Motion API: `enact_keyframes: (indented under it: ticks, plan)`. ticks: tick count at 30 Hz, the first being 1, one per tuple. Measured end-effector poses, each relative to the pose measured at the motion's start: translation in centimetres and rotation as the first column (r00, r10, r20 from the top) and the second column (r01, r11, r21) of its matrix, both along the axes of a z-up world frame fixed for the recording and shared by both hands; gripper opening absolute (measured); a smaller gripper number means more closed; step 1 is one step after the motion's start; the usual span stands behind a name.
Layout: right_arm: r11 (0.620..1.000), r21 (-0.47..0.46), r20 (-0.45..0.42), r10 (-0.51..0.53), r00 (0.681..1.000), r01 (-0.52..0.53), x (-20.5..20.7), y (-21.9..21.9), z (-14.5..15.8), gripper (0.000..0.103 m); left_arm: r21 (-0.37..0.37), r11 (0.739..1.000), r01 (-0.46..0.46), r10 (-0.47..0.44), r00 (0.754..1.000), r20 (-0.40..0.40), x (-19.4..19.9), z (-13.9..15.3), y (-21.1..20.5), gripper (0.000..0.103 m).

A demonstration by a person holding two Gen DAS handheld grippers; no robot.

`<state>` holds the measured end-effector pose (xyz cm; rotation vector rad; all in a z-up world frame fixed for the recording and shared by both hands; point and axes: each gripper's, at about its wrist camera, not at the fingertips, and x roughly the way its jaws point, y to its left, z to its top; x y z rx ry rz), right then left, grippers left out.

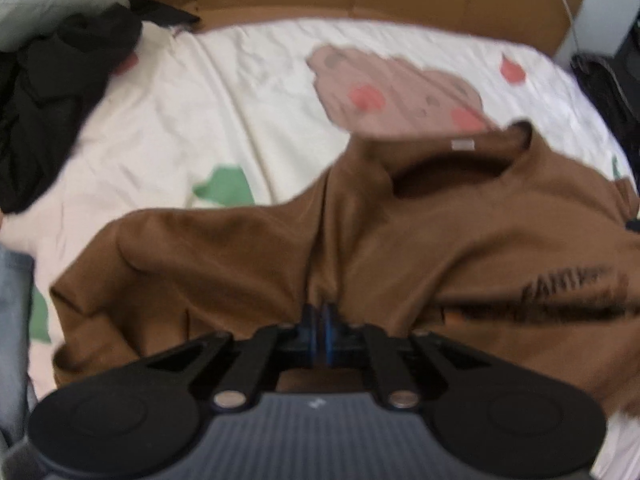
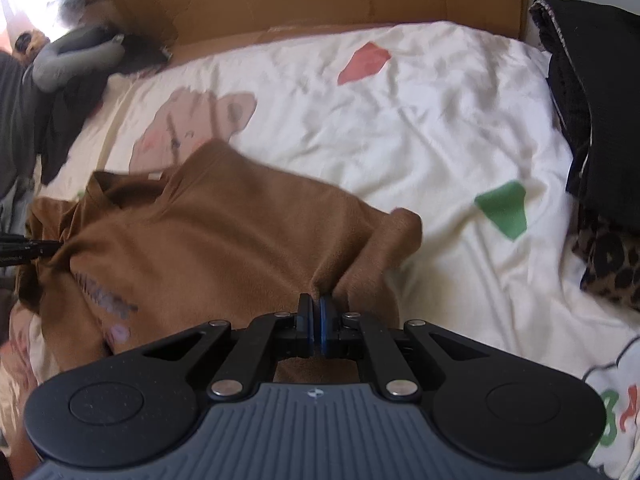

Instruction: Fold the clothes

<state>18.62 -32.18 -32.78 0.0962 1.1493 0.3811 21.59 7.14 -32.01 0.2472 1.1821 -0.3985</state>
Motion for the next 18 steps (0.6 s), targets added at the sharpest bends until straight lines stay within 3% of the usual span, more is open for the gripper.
enact_keyframes:
  ticks: [4,12,14,16,18]
  plan:
    - [1.0,-0.011,-0.056,0.004,0.998,-0.005,-0.6,0.2,-2.3,0.001,0.024,1.0,0.01,-0.009,1.0,-0.019,0.0,-1.2,-0.3,0.008]
    - [0.999,0.042,-0.105,-0.005,0.994,0.01,0.3,-1.0,-1.8,0.007,0.047,0.998,0.033,-0.033,0.999,0.001,0.7,1.3,-0.6,0.017]
    - [0.999,0.049,-0.103,-0.013,0.995,0.018,0.3,-1.4,-1.3,0.012,0.026,1.0,0.007,-0.007,1.0,0.019,1.0,2.7,0.0,0.018]
    - [0.998,0.05,-0.085,-0.022,0.996,0.026,0.3,-1.7,-0.6,0.026,-0.001,0.999,-0.035,0.035,0.999,0.031,1.7,4.1,0.7,0.021]
    - [0.998,0.054,-0.073,-0.025,0.997,0.029,0.3,-2.1,-0.2,0.029,-0.009,0.998,-0.067,0.067,0.997,0.049,2.5,5.4,1.3,0.021]
